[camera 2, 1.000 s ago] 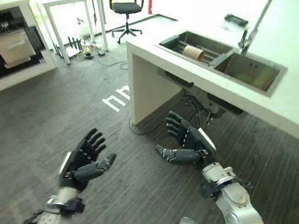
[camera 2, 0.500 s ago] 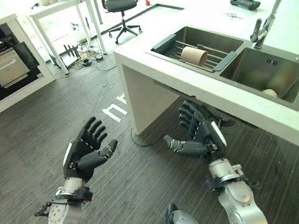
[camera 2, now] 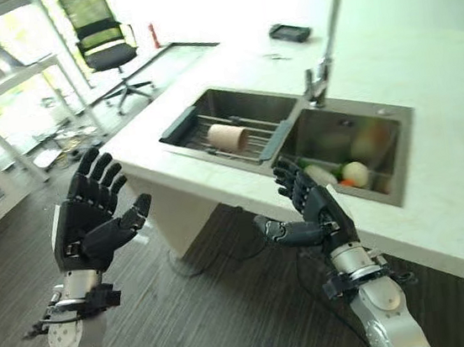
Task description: Place the dishes in the dishwasher.
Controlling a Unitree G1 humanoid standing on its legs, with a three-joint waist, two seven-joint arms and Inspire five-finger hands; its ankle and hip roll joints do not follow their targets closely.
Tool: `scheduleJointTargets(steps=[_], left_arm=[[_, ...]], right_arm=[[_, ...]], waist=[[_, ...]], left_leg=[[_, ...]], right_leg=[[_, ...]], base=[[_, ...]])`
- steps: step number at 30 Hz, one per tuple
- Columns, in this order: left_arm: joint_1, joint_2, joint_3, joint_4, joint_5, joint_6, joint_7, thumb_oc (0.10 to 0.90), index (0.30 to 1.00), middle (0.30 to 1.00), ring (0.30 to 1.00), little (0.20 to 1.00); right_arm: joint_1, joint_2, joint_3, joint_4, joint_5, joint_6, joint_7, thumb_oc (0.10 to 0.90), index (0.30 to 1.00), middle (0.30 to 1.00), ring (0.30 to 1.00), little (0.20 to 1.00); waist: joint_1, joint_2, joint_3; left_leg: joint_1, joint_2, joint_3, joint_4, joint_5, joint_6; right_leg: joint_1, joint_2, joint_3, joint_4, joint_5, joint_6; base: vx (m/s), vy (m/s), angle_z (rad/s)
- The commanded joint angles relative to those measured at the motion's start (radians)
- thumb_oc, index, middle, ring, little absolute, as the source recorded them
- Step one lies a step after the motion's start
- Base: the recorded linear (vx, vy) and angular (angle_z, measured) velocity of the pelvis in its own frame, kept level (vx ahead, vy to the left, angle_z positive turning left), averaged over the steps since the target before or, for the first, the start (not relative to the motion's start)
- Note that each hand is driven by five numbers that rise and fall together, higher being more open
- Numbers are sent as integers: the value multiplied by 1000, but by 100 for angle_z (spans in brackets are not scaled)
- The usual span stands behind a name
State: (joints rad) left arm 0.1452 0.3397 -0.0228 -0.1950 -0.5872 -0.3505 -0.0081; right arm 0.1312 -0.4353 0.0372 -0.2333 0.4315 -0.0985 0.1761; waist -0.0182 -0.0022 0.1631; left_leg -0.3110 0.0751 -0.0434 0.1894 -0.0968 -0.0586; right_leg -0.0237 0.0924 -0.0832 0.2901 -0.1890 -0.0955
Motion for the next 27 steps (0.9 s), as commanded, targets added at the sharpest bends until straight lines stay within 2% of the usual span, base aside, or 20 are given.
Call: scheduleJointTargets(steps=[1,3,8,10,11,12,14,17,18,20,24,27], left_arm=[[-37,33,38,-122,16,-138,-7,800,900,900,900,900],[-67,41,26,-132,49,-126,-17,800,900,900,900,900],[-136,76,28,-106,-20,-55,-58,800,900,900,900,900],[-190,84,18,-79,12,-37,-73,800,900,900,900,900],[-206,84,15,-78,54,-32,-77,800,900,900,900,900],[-211,82,14,-80,82,-33,-86,800,900,900,900,900],[-214,82,18,-95,110,-30,-98,800,900,900,900,900],[-214,82,20,-100,109,-29,-102,800,900,900,900,900],[-218,99,26,-133,69,-33,-96,800,900,900,900,900],[-211,109,15,-145,102,-45,-66,800,900,900,900,900],[-198,121,10,-146,181,-80,-48,800,900,900,900,900],[-201,116,1,-143,147,-64,-82,800,900,900,900,900]], right_arm=[[-71,-13,-44,-143,-18,-65,19,800,900,900,900,900],[-89,-25,-35,-127,22,-62,4,800,900,900,900,900],[-62,-53,-94,-138,68,-61,2,800,900,900,900,900],[-68,-23,-121,-115,72,-78,-31,800,900,900,900,900],[-70,1,-125,-107,74,-77,-45,800,900,900,900,900],[-71,13,-125,-106,76,-68,-52,800,900,900,900,900],[-72,29,-118,-105,63,-53,-59,800,900,900,900,900],[-71,34,-114,-105,49,-50,-59,800,900,900,900,900],[-66,42,-114,-103,30,-67,-82,800,900,900,900,900],[-68,39,-116,-102,45,-69,-104,800,900,900,900,900],[-67,42,-106,-100,43,-88,-101,800,900,900,900,900],[-62,48,-95,-93,41,-111,-137,800,900,900,900,900]], waist=[[55,27,-63],[56,25,-67],[27,16,-79],[12,17,-74],[12,35,-73],[8,48,-64],[7,57,-54],[10,57,-55],[12,22,-40],[1,-7,-39],[-5,-31,-39],[-10,-36,-50]], left_leg=[[24,-32,-6,111,36,-32],[37,-4,31,111,22,-25],[118,-31,53,111,-43,14],[146,-60,18,111,-57,38],[155,-63,9,111,-55,53],[168,-63,5,111,-55,60],[185,-66,25,111,-62,70],[186,-65,36,111,-66,72],[204,-85,94,111,-96,63],[213,-101,124,111,-117,63],[234,-134,137,111,-153,78],[244,-151,136,111,-167,88]], right_leg=[[-30,-97,28,10,-45,159],[-12,-122,14,10,-58,164],[1,-201,13,10,-35,209],[29,-250,7,10,6,232],[67,-267,-32,10,86,241],[63,-272,-54,53,122,242],[3,-282,-80,151,147,233],[-12,-283,-90,161,149,230],[-50,-247,-187,10,117,243],[-123,-248,-183,10,116,239],[-197,-280,-199,10,212,265],[-208,-278,-199,10,208,276]], base=[[242,308,-173],[248,424,-104],[194,365,-56],[277,442,21],[317,480,18],[224,354,24],[111,206,0],[81,44,-10],[176,-10,-11],[182,-35,-65],[166,-83,-31],[199,-176,-5]])
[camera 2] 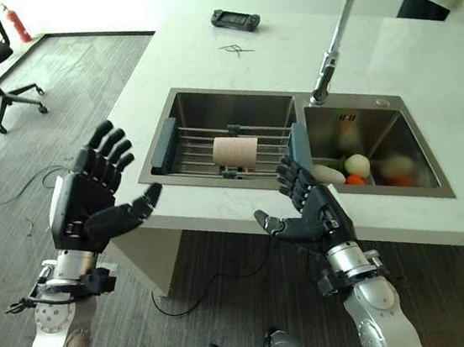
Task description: Place the dishes in the dishwasher.
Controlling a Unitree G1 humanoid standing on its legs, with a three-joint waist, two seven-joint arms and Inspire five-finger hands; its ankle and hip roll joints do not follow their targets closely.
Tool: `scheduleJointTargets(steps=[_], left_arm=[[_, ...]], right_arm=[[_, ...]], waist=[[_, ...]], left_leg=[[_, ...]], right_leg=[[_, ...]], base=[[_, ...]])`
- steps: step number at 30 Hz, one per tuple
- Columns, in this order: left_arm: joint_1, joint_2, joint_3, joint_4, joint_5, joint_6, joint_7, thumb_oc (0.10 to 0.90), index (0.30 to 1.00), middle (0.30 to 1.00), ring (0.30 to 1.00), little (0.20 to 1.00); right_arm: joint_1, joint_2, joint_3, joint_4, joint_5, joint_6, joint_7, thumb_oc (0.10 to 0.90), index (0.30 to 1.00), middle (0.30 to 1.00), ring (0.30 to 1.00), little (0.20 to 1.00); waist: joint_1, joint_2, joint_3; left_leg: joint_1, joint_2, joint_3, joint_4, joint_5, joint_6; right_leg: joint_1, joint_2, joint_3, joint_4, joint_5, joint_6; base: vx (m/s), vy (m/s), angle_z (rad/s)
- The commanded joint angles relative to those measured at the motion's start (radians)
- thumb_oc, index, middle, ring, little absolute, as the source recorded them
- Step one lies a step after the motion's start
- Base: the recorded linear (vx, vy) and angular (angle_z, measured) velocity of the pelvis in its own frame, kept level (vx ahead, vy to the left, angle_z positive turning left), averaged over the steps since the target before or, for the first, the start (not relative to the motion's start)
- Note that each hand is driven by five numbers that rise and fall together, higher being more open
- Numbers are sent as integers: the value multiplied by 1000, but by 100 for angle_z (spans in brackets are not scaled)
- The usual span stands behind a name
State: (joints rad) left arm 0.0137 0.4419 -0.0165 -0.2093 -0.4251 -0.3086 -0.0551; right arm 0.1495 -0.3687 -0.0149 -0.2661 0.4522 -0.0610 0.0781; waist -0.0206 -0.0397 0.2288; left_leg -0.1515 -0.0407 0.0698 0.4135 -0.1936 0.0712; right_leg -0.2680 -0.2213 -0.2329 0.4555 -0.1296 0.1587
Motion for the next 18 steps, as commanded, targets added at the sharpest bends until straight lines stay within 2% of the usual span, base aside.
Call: scheduleJointTargets(steps=[1,5,6,8,10,11,12,13,14,15,16,17,18], left_arm=[[-71,13,-5,-128,-17,-103,-37,800,900,900,900,900],[-85,22,-4,-131,-40,-74,-63,800,900,900,900,900],[-95,36,-6,-121,-55,-81,-72,800,900,900,900,900],[-100,26,-13,-131,-69,-72,-74,800,900,900,900,900],[-99,13,-20,-146,-91,-41,-89,800,900,900,900,900],[-99,-3,-33,-156,-100,-35,-83,800,900,900,900,900],[-99,-9,-36,-159,-94,-42,-76,800,900,900,900,900],[-100,-20,-36,-151,-72,-78,-68,800,900,900,900,900],[-101,-23,-35,-148,-64,-88,-65,800,900,900,900,900],[-97,-20,-29,-150,-53,-104,-53,800,900,900,900,900],[-93,-18,-24,-150,-49,-112,-48,800,900,900,900,900],[-84,-8,-14,-153,-50,-120,-43,800,900,900,900,900],[-64,2,5,-154,-47,-134,-41,800,900,900,900,900]], right_arm=[[-83,-18,-40,-60,18,-149,-43,800,900,900,900,900],[-104,-9,-23,-70,-29,-136,-75,800,900,900,900,900],[-111,-20,-24,-57,-45,-133,-90,800,900,900,900,900],[-106,-29,-30,-56,-33,-127,-86,800,900,900,900,900],[-93,-41,-43,-59,-21,-129,-77,800,900,900,900,900],[-87,-57,-51,-64,6,-122,-55,800,900,900,900,900],[-89,-62,-52,-65,13,-119,-48,800,900,900,900,900],[-102,-72,-54,-54,-2,-118,-37,800,900,900,900,900],[-107,-75,-53,-53,-10,-116,-38,800,900,900,900,900],[-118,-81,-54,-50,-13,-111,-31,800,900,900,900,900],[-125,-83,-53,-49,-12,-106,-27,800,900,900,900,900],[-129,-83,-54,-53,-7,-98,-15,800,900,900,900,900],[-126,-80,-55,-66,-8,-84,1,800,900,900,900,900]], waist=[[-7,1,-117],[-14,16,-131],[-20,25,-136],[-29,30,-146],[-30,25,-149],[-17,1,-134],[-15,-6,-123],[-15,2,-102],[-15,4,-97],[-19,15,-92],[-19,27,-87],[-18,50,-86],[-17,68,-94]], left_leg=[[87,-36,23,-113,-72,-42],[119,-19,53,-113,-94,-38],[141,2,77,-113,-104,-37],[173,19,109,-113,-100,-49],[199,30,143,-113,-35,-86],[215,21,148,-105,140,-135],[180,29,146,-44,161,-147],[118,59,130,-17,177,-154],[115,63,133,-29,174,-152],[118,73,139,-113,162,-142],[103,89,145,-113,123,-135],[49,113,124,-113,77,-133],[24,103,88,-113,61,-128]], right_leg=[[36,35,-51,-155,149,23],[41,38,-69,-155,128,19],[55,45,-78,-155,92,-1],[76,61,-81,-155,59,-29],[97,67,-84,-155,33,-55],[129,46,-68,-155,11,-76],[137,38,-61,-155,5,-85],[152,48,-37,-155,-4,-95],[155,50,-30,-155,-6,-95],[161,63,-2,-155,-14,-88],[164,75,13,-155,-17,-82],[163,96,28,-155,-23,-75],[157,115,63,-155,-28,-69]], base=[[261,-242,18],[223,-149,13],[310,-184,-4],[283,-150,-4],[237,-111,-13],[195,-95,-17],[175,-23,-48],[81,45,-47],[100,142,-48],[67,166,-19],[59,234,-20],[79,225,-31],[102,182,-19]])
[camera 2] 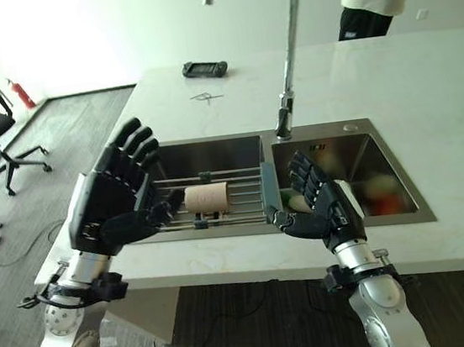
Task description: Place the dishes in the dishwasher.
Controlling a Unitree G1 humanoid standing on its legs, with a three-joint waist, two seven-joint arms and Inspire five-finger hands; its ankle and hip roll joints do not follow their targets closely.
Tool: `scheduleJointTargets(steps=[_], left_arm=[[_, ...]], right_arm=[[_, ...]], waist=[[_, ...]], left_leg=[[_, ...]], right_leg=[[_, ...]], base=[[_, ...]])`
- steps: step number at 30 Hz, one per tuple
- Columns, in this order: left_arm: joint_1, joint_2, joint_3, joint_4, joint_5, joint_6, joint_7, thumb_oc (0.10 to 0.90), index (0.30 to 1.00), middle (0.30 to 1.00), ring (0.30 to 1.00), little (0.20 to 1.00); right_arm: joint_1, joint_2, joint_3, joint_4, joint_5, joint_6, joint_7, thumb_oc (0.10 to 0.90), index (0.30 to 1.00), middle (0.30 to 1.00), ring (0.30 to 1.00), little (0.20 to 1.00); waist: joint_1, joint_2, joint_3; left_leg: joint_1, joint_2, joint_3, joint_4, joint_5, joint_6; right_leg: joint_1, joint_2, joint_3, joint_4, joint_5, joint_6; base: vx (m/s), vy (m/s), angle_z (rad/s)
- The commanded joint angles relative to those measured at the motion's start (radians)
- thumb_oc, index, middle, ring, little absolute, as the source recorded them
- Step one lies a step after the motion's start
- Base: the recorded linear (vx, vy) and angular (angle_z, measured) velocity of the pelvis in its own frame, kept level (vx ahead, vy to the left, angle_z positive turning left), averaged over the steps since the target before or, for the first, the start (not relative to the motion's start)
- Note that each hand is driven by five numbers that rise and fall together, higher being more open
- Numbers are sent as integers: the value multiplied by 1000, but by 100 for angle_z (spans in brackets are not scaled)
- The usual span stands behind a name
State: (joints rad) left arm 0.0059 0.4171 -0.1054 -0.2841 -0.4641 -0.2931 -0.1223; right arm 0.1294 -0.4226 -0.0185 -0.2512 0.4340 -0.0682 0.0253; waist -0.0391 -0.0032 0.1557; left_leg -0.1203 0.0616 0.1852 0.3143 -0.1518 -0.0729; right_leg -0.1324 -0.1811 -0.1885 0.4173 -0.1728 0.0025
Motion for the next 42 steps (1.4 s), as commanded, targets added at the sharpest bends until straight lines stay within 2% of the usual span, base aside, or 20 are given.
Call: scheduleJointTargets(steps=[1,2,4,7,8,9,13,14,18,20,23,30,32,37,42], left_arm=[[-47,30,101,-79,2,-154,23,800,900,900,900,900],[-45,52,109,-68,25,-147,43,800,900,900,900,900],[-79,83,103,-52,53,-116,56,800,900,900,900,900],[-99,112,121,-46,30,-90,13,800,900,900,900,900],[-132,130,112,-26,14,-49,-25,800,900,900,900,900],[-138,134,111,-22,16,-46,-26,800,900,900,900,900],[-194,185,98,28,119,-20,-15,800,900,900,900,900],[-203,223,112,42,174,-32,-17,800,900,900,900,900],[-244,377,146,95,283,30,-63,800,900,900,900,900],[-284,452,138,142,252,78,-81,800,900,900,900,900],[-329,469,115,178,231,112,-90,800,900,900,900,900],[-487,480,-26,318,208,191,-100,800,900,900,900,900],[-533,447,-63,370,127,226,-105,800,900,900,900,900],[-587,384,-121,456,80,258,-96,800,900,900,900,900],[-603,337,-154,540,123,274,-92,800,900,900,900,900]], right_arm=[[-99,-21,-52,-88,-1,-74,55,800,900,900,900,900],[-92,-33,-48,-94,12,-74,59,800,900,900,900,900],[-96,-39,-54,-91,38,-66,43,800,900,900,900,900],[-86,-31,-77,-88,40,-64,56,800,900,900,900,900],[-90,-25,-77,-83,8,-44,68,800,900,900,900,900],[-92,-25,-76,-81,5,-42,68,800,900,900,900,900],[-132,-35,-71,-54,-4,-31,64,800,900,900,900,900],[-138,-49,-81,-53,4,-22,61,800,900,900,900,900],[-138,-96,-105,-54,8,0,86,800,900,900,900,900],[-145,-118,-112,-47,31,12,90,800,900,900,900,900],[-153,-123,-100,-45,20,13,98,800,900,900,900,900],[-191,-145,-68,-38,1,23,107,800,900,900,900,900],[-196,-148,-59,-28,-3,21,115,800,900,900,900,900],[-194,-143,-52,-22,-19,3,125,800,900,900,900,900],[-193,-142,-58,-18,-32,-1,132,800,900,900,900,900]], waist=[[2,28,-27],[0,38,-29],[-5,42,-51],[-12,39,-70],[-21,40,-82],[-22,40,-84],[-31,45,-97],[-30,47,-100],[-44,60,-106],[-57,72,-109],[-70,80,-109],[-107,97,-112],[-124,101,-114],[-154,106,-116],[-176,111,-115]], left_leg=[[6,-15,-35,-14,17,25],[-21,-7,-43,-14,-1,25],[-8,-4,-35,-14,-36,27],[-6,-9,-35,-14,-49,28],[-11,-17,-41,-14,-52,29],[-12,-18,-42,-14,-52,30],[-5,-27,-37,-14,-60,38],[2,-29,-31,-14,-67,43],[9,-36,-16,-14,-79,48],[15,-36,-2,-14,-84,53],[20,-34,11,-14,-87,56],[33,-32,44,-14,-98,65],[39,-29,59,-14,-102,69],[53,-21,84,-14,-108,74],[64,-17,101,-14,-114,77]], right_leg=[[16,74,37,-117,16,88],[27,84,41,-117,-2,90],[26,73,26,-117,-8,97],[26,66,19,-117,-11,109],[22,55,14,-117,-9,116],[22,55,13,-117,-10,116],[21,46,13,-117,-12,124],[22,40,10,-117,-11,129],[21,33,20,-117,-11,137],[19,33,31,-117,-7,142],[17,34,41,-117,-5,144],[11,43,70,-117,0,149],[10,48,80,-117,0,150],[9,62,103,-117,1,149],[10,73,121,-117,1,148]], base=[[131,167,-38],[97,142,-66],[58,134,-77],[28,105,-19],[17,141,23],[14,166,25],[22,102,19],[51,146,5],[30,115,-4],[30,107,-12],[22,81,-17],[8,55,-16],[11,28,-22],[12,8,-21],[6,6,-10]])
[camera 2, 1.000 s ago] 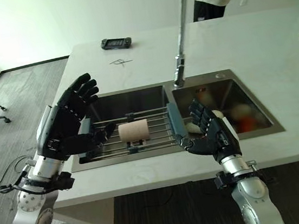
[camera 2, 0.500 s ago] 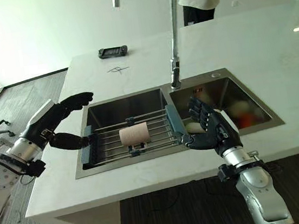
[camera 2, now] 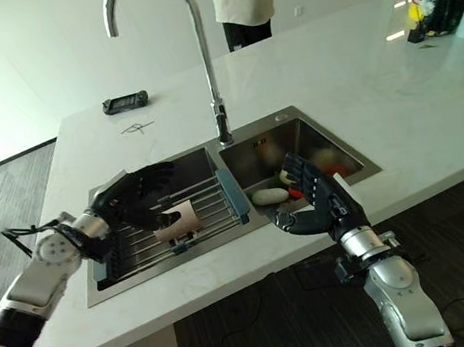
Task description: Place the dishes in the dishwasher.
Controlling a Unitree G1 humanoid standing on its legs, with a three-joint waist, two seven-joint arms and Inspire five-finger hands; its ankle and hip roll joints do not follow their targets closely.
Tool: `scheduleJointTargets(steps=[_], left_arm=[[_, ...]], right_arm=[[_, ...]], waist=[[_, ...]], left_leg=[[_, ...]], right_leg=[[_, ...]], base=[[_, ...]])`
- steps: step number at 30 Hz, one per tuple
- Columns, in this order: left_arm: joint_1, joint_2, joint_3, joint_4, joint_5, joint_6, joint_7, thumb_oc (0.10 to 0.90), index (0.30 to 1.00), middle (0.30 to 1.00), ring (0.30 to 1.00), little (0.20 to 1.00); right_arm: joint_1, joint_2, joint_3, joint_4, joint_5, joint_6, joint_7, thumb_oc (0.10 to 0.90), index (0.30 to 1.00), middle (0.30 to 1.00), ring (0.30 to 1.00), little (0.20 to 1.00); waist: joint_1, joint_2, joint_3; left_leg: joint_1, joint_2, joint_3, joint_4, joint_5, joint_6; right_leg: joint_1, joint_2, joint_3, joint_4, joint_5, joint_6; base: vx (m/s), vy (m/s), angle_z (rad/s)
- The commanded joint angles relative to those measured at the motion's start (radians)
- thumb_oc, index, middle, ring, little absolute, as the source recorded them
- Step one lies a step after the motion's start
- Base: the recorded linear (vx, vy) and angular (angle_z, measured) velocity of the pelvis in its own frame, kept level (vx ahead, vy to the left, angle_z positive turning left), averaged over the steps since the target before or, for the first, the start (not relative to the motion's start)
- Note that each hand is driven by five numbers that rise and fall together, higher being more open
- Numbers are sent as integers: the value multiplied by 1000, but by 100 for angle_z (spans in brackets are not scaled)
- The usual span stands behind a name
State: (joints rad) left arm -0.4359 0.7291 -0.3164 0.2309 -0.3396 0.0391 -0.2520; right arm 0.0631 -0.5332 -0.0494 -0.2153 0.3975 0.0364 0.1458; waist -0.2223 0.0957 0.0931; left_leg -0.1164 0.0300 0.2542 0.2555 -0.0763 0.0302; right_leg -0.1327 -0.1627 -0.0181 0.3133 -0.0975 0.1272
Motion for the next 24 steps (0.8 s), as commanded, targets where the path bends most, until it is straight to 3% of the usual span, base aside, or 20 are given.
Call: scheduleJointTargets(steps=[1,4,14,24], left_arm=[[-165,21,52,42,-7,-48,31,800,900,900,900,900],[-166,5,43,97,-23,-37,13,800,900,900,900,900],[-168,12,24,248,61,-105,25,800,900,900,900,900],[-186,16,29,281,109,-144,74,800,900,900,900,900]], right_arm=[[-126,-33,-30,-54,5,-105,14,800,900,900,900,900],[-122,-32,-35,-54,1,-107,23,800,900,900,900,900],[-109,-54,-55,-49,3,-118,39,800,900,900,900,900],[-108,-66,-69,-46,-1,-115,51,800,900,900,900,900]], waist=[[1,14,-53],[-9,18,-54],[-33,23,-53],[-34,16,-55]], left_leg=[[62,15,33,45,-190,-26],[68,16,39,45,-192,-25],[85,26,63,45,-195,-24],[91,30,65,45,-195,-25]], right_leg=[[11,58,-44,-13,-75,23],[12,64,-32,-13,-76,23],[15,83,-7,-13,-76,20],[21,91,-1,-13,-77,17]], base=[[8,-1,-25],[8,-1,-10],[2,-4,-8],[0,-2,-1]])
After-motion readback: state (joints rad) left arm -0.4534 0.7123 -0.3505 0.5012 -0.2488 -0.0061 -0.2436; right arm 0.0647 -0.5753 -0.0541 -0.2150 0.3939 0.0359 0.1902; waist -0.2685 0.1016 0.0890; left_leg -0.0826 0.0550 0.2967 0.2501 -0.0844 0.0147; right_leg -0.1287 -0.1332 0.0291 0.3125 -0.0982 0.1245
